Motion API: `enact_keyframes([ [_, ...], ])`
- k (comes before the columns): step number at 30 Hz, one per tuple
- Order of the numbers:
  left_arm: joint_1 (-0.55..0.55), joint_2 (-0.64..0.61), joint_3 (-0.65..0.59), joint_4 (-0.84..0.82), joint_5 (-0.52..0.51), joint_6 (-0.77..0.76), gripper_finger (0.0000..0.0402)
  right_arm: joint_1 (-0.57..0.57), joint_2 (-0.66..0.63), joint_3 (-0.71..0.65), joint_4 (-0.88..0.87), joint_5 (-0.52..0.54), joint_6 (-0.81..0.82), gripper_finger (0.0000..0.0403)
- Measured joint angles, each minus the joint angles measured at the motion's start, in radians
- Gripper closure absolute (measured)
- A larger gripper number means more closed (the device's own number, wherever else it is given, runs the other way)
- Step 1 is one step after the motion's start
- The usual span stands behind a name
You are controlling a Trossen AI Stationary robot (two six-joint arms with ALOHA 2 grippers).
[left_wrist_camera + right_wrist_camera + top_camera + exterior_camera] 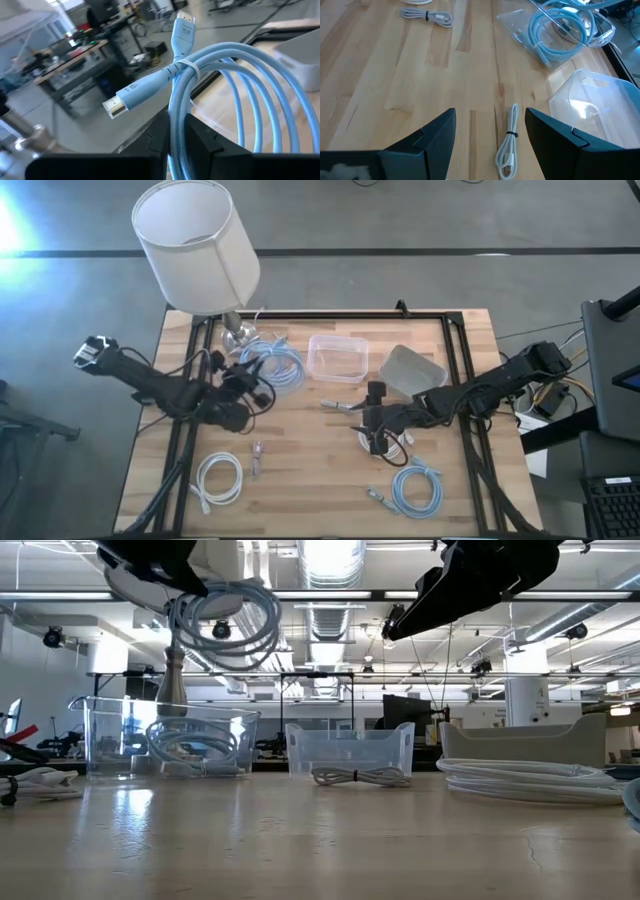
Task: Pick & Place USB Port
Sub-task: Put the left blue HDMI cable into the left transparent bin
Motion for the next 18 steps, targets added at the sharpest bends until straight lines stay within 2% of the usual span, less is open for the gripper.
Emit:
enact_keyframes([
  [4,0.048,0.023,-0.001,-0.063,-0.024,-0.057,0.0356,0.0,0.0,0.0,-0.001,0.0,-0.001,0.0168],
  [8,0.086,0.051,-0.001,-0.105,-0.107,-0.075,0.0356,0.0,0.0,0.0,-0.002,0.0,-0.005,0.0168],
  [18,0.175,0.134,-0.079,-0.107,-0.095,-0.161,0.0355,0.0,0.0,0.0,-0.01,0.0,-0.007,0.0168],
])
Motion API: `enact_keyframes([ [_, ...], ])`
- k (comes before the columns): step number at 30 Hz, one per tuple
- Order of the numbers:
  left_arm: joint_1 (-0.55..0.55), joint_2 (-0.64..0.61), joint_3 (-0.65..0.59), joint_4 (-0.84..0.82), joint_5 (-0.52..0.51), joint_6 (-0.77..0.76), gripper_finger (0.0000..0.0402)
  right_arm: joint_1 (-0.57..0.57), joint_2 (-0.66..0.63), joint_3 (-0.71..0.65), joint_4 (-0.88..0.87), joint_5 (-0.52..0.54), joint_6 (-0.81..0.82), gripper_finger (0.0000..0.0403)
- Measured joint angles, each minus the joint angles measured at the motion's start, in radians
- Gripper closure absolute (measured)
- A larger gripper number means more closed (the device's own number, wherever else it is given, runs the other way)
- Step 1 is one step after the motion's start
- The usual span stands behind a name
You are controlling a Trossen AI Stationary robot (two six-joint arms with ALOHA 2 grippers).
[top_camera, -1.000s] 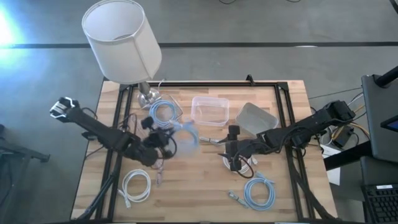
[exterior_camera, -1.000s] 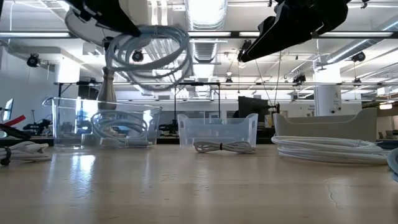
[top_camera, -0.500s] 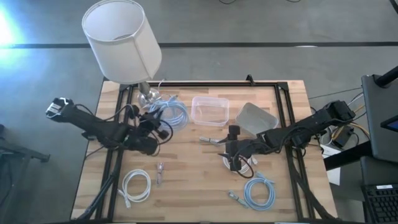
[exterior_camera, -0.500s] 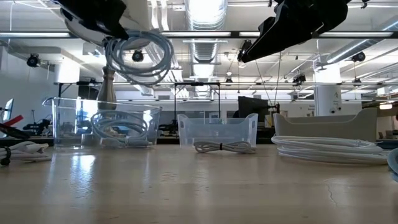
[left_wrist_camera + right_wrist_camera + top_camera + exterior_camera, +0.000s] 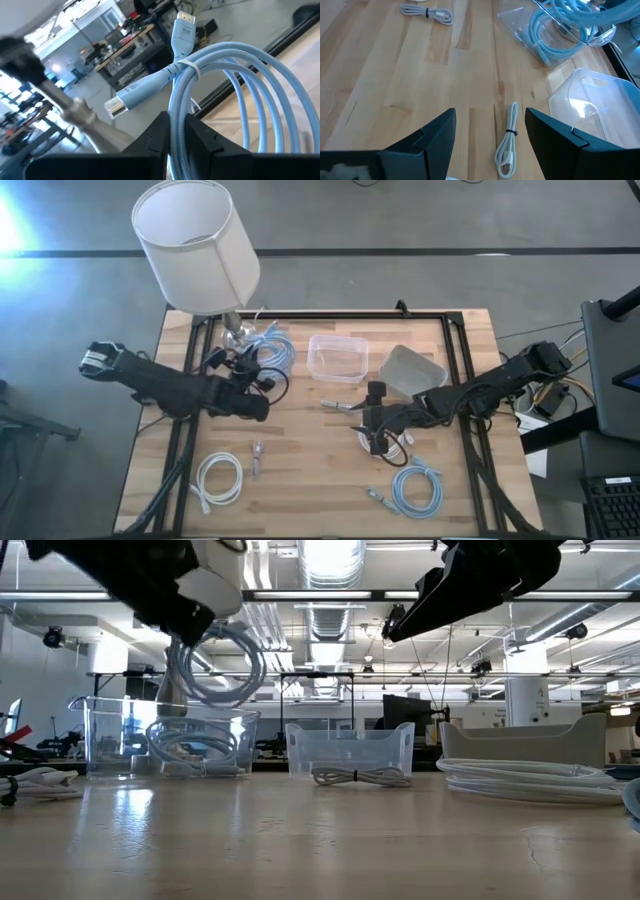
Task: Pick & Place USB Port
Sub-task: Put the left blue HDMI cable into the left transparent bin
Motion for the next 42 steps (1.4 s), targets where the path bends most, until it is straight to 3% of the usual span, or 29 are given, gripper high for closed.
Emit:
enact_keyframes([
  [10,0.072,0.017,-0.142,-0.001,0.005,-0.246,0.0355,0.0,0.0,0.0,-0.007,0.0,0.002,0.0168],
  [20,0.076,0.016,-0.178,-0.007,0.337,-0.248,0.0351,0.0,0.0,0.0,-0.009,0.0,0.006,0.0168],
  [30,0.081,0.016,-0.163,-0.106,0.397,-0.255,0.0347,0.0,0.0,0.0,-0.009,0.0,0.01,0.0168],
  [42,0.152,0.017,-0.156,-0.2,0.525,-0.369,0.0261,0.0,0.0,0.0,-0.009,0.0,0.006,0.0168],
])
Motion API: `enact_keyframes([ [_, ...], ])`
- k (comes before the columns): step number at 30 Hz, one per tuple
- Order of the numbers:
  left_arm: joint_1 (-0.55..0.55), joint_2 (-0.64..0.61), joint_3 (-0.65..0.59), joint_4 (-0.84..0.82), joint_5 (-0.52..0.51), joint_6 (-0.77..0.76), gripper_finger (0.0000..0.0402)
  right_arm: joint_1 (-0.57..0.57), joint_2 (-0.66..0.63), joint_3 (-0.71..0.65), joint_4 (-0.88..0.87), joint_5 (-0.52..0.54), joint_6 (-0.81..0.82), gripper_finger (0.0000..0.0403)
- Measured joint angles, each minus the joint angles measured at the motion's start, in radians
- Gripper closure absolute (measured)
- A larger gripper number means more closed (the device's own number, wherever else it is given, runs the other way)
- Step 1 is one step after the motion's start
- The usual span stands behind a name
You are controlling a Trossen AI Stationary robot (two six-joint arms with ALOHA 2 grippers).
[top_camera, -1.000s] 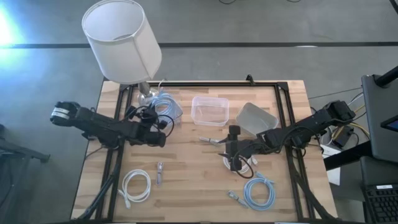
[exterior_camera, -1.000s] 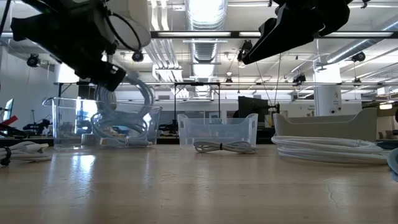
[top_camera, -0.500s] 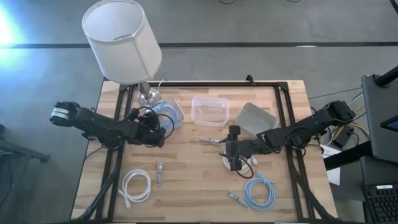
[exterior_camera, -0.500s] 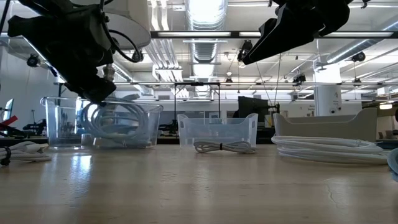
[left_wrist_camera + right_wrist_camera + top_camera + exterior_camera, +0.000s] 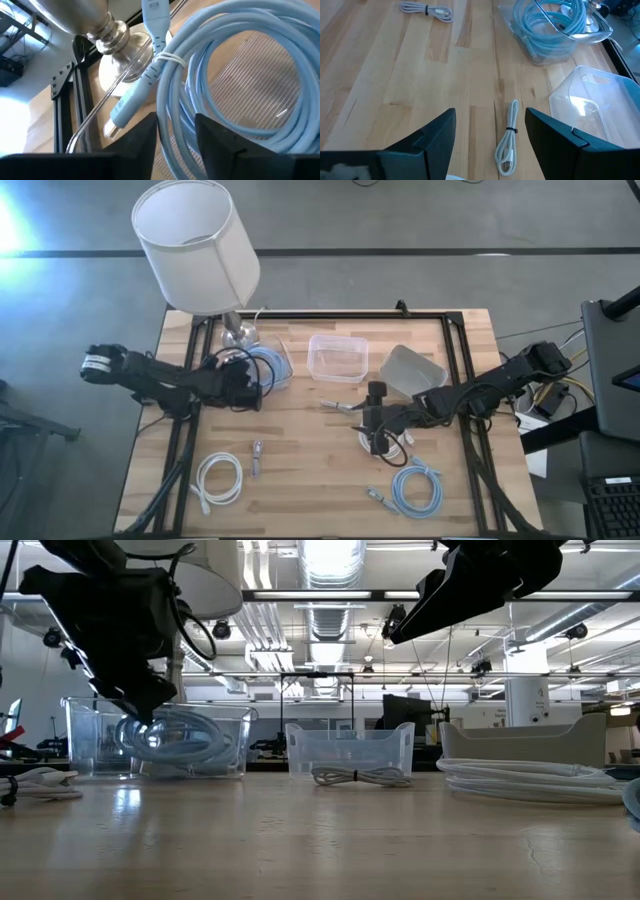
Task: Pick & Place USB Port
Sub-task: Put the left blue HDMI cable into the left transparent bin, then put the blue HDMI cable into the left transparent bin
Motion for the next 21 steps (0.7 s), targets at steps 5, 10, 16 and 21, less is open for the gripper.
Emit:
enact_keyframes([
  [5,0.0,0.0,0.071,-0.025,-0.005,0.051,0.023,0.0,0.0,0.0,0.0,0.0,0.0,0.0168],
  [10,0.0,0.0,0.175,-0.112,-0.012,0.096,0.0215,0.0,0.0,0.0,0.0,0.0,0.001,0.0168],
  [16,-0.005,0.0,0.245,-0.11,-0.013,0.134,0.0215,0.0,0.0,0.0,0.0,0.0,0.003,0.0168],
  [21,-0.02,0.0,0.272,0.013,-0.013,0.24,0.0215,0.007,-0.004,0.0,-0.025,-0.001,0.024,0.0168],
])
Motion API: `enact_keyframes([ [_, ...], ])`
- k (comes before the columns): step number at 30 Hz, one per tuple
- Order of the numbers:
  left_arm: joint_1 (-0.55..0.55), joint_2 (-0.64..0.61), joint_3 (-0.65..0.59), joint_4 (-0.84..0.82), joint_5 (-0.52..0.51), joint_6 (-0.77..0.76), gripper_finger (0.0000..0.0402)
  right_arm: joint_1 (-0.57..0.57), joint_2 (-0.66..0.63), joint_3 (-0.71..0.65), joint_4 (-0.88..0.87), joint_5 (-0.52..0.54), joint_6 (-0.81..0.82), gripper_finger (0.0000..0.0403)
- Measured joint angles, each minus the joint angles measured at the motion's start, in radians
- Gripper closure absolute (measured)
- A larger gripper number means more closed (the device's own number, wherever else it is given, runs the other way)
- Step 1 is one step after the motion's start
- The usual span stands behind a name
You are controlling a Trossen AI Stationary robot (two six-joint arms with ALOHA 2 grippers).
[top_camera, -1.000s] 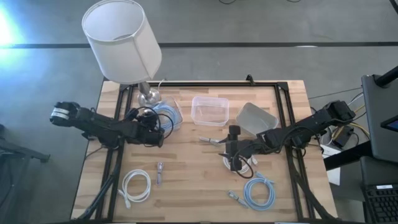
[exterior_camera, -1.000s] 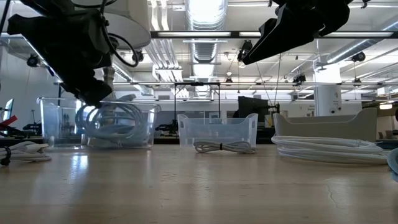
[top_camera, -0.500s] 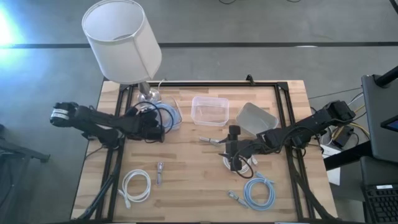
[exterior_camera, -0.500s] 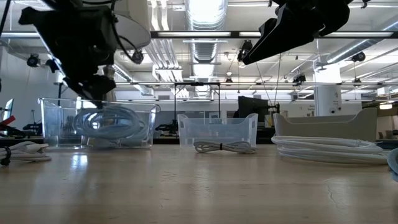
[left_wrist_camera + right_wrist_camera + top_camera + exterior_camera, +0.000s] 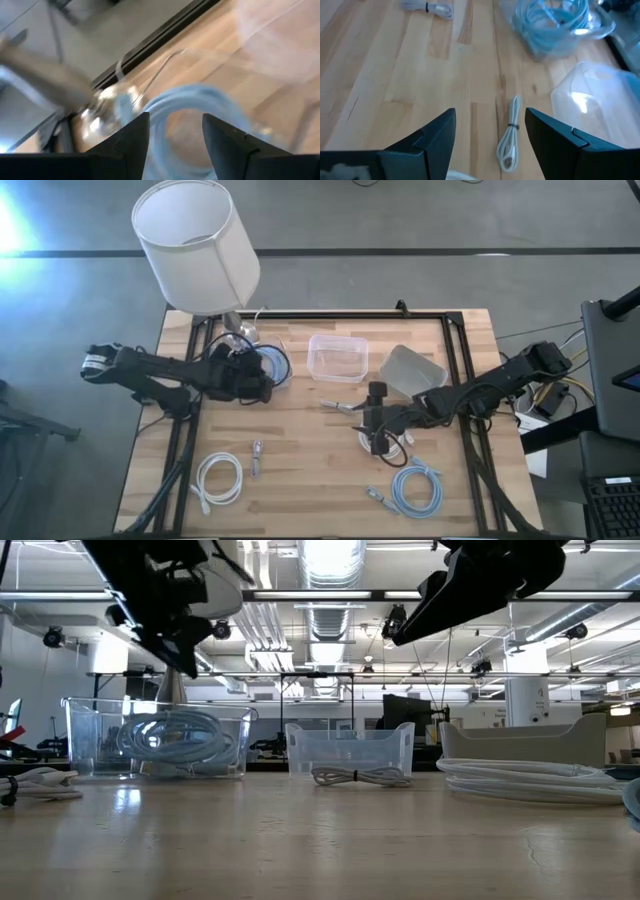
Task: Pick & Place USB Port
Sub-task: Put the blue HDMI cable into the left transparent bin
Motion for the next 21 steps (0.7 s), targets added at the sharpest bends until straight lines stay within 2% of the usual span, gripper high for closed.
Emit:
enact_keyframes([
  [5,-0.025,0.0,-0.003,0.252,0.032,0.244,0.0215,0.028,-0.032,0.0,-0.133,-0.003,0.143,0.0168],
  [10,-0.03,0.0,-0.003,0.5,0.161,0.481,0.0216,0.073,-0.049,0.0,-0.314,-0.045,0.38,0.0168],
  [13,-0.03,0.004,-0.003,0.59,0.22,0.544,0.0216,0.109,-0.049,0.0,-0.387,-0.122,0.563,0.0168],
  [16,-0.03,0.012,-0.004,0.63,0.226,0.567,0.0216,0.163,-0.049,0.0,-0.433,-0.197,0.715,0.0168],
  [21,-0.028,0.036,-0.004,0.644,0.224,0.6,0.0216,0.295,-0.048,0.0,-0.456,-0.212,0.868,0.0168],
])
